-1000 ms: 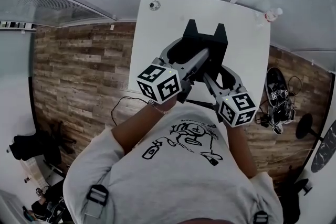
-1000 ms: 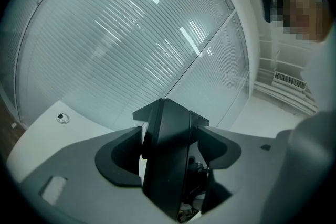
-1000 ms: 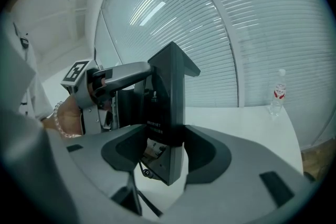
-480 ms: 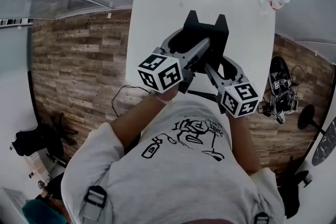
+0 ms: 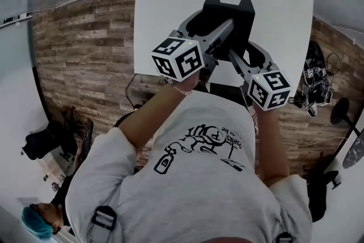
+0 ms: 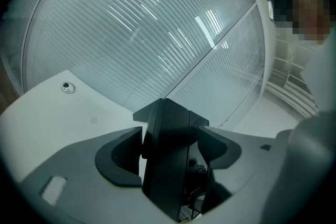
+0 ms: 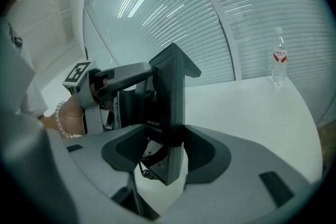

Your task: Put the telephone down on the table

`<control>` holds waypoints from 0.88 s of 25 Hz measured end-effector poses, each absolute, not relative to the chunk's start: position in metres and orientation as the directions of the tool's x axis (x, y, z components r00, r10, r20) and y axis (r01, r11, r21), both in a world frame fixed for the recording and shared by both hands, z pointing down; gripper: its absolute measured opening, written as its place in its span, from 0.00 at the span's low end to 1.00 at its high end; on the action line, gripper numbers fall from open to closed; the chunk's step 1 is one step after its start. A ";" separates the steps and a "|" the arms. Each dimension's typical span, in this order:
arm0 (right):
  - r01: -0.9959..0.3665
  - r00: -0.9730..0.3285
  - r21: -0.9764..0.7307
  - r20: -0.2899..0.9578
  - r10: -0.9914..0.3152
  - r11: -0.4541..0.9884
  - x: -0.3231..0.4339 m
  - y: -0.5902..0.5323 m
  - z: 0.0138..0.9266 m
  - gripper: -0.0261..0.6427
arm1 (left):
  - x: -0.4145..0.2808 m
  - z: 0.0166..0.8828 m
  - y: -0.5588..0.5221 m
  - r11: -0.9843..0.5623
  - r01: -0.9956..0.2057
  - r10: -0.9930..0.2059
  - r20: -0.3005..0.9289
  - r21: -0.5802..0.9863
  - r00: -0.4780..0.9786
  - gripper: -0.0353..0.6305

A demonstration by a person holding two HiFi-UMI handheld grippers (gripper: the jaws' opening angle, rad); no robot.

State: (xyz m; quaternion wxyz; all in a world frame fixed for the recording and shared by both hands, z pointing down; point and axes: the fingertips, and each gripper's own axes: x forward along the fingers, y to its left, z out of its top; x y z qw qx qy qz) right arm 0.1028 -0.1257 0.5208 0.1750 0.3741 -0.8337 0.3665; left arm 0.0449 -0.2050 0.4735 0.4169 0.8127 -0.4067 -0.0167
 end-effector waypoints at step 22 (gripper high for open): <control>-0.737 -0.676 -0.563 0.618 -0.403 0.373 0.115 -0.109 0.630 0.35 | 0.059 0.593 -0.194 -0.216 -0.660 -0.596 0.438 0.720 0.673 0.54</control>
